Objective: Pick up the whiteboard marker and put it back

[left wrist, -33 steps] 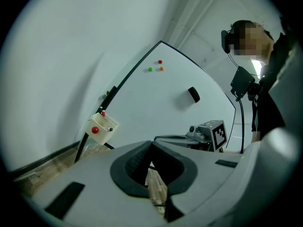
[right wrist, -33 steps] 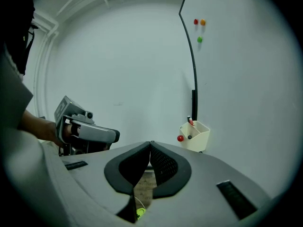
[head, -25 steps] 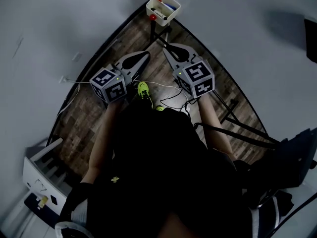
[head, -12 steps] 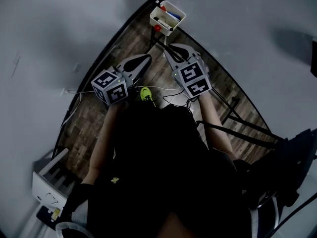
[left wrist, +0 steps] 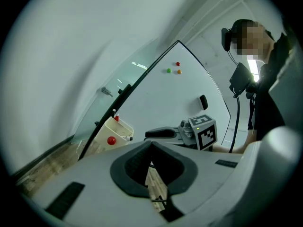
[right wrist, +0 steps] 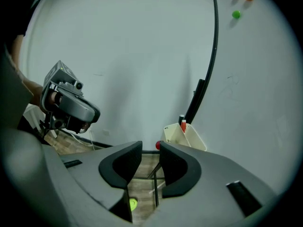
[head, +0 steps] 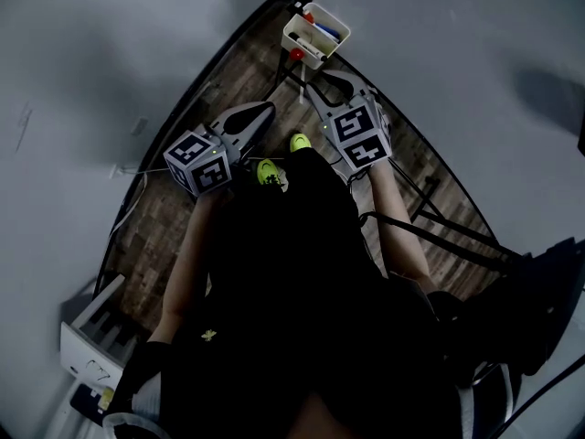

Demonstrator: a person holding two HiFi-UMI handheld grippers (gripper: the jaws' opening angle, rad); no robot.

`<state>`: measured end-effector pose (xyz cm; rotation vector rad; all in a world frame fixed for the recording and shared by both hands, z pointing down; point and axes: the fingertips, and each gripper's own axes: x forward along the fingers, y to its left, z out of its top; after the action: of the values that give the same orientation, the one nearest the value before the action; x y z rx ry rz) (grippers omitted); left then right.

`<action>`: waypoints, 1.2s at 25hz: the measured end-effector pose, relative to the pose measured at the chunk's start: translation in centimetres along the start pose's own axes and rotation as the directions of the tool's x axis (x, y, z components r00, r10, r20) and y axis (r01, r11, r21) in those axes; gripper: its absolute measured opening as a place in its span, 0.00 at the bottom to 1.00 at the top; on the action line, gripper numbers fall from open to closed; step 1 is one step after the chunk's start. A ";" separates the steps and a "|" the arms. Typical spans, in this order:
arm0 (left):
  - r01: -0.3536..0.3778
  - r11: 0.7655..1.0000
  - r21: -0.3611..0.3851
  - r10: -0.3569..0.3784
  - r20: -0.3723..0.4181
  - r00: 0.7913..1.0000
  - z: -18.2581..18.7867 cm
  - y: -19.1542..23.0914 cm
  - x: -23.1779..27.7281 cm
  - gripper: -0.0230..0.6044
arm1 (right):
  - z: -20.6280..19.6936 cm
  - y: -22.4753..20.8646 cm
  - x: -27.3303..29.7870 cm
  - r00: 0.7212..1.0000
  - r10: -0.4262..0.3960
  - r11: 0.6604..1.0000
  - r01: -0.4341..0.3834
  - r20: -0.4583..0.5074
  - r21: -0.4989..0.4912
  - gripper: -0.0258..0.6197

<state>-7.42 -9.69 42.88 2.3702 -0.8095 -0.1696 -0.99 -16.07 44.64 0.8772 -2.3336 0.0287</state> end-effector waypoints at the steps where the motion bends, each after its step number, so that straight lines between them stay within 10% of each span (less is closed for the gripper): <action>1: -0.001 1.000 -0.004 0.001 0.003 1.000 0.0 0.2 -0.1 0.06 | 0.0 -0.3 0.2 1.000 -0.005 1.000 0.005 -0.007 -0.008 0.21; 30: -0.056 0.996 -0.074 0.060 0.053 0.997 3.2 5.3 3.3 0.06 | -3.7 -4.4 7.7 0.961 0.031 0.944 -0.119 -0.275 -0.308 0.29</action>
<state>-8.51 -16.60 43.72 2.2800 -0.8826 -0.2376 -0.70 -23.17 51.15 0.5802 -2.0417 -0.1873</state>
